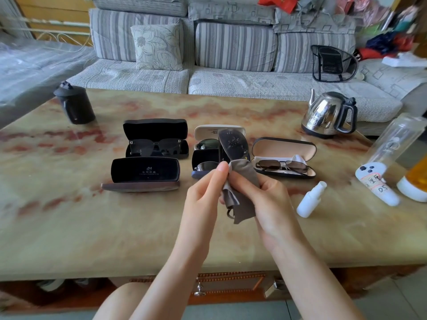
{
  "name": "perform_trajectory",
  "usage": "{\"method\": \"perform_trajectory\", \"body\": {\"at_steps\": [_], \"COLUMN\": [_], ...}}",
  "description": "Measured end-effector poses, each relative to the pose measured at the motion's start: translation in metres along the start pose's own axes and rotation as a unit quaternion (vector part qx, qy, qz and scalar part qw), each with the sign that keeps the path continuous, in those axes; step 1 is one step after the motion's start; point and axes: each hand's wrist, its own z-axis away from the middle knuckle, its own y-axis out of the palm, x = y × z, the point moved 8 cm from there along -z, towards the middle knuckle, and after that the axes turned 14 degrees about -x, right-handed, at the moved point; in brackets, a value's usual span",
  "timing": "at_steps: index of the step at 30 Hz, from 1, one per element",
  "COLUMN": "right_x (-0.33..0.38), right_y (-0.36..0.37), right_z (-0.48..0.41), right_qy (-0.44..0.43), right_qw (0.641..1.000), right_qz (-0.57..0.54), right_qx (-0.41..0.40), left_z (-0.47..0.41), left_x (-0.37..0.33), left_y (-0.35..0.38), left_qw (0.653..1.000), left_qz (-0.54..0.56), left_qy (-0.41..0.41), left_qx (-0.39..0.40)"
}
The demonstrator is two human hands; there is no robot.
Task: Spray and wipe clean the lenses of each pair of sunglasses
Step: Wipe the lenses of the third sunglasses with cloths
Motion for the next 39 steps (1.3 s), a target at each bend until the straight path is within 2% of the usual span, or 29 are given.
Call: {"method": "perform_trajectory", "body": {"at_steps": [3,7,11,17,25,39], "right_x": [0.005,0.002,-0.002,-0.008,-0.013,-0.005], "right_y": [-0.002,0.001,0.007,0.011,0.010,0.003], "right_z": [0.000,0.000,0.001,0.006,0.010,0.009], "right_qy": [-0.040,-0.086,-0.144,-0.080,-0.062,-0.077], "right_qw": [0.999,0.996,0.989,0.989,0.987,0.996], "right_qz": [-0.008,-0.008,0.033,-0.011,0.027,0.024], "right_qx": [-0.024,-0.038,0.021,0.121,0.147,0.046], "left_z": [0.005,-0.001,-0.005,-0.009,-0.007,0.000], "left_x": [-0.009,-0.009,-0.004,0.006,0.001,0.005], "left_y": [0.003,-0.006,-0.018,-0.024,-0.024,-0.019], "left_qw": [0.998,0.996,0.996,0.998,0.998,0.999], "left_qz": [-0.010,-0.013,-0.001,0.025,0.012,0.006], "left_qy": [0.058,0.082,0.081,0.033,0.049,0.044], "left_qx": [0.009,-0.014,-0.042,-0.040,-0.027,0.023]}}
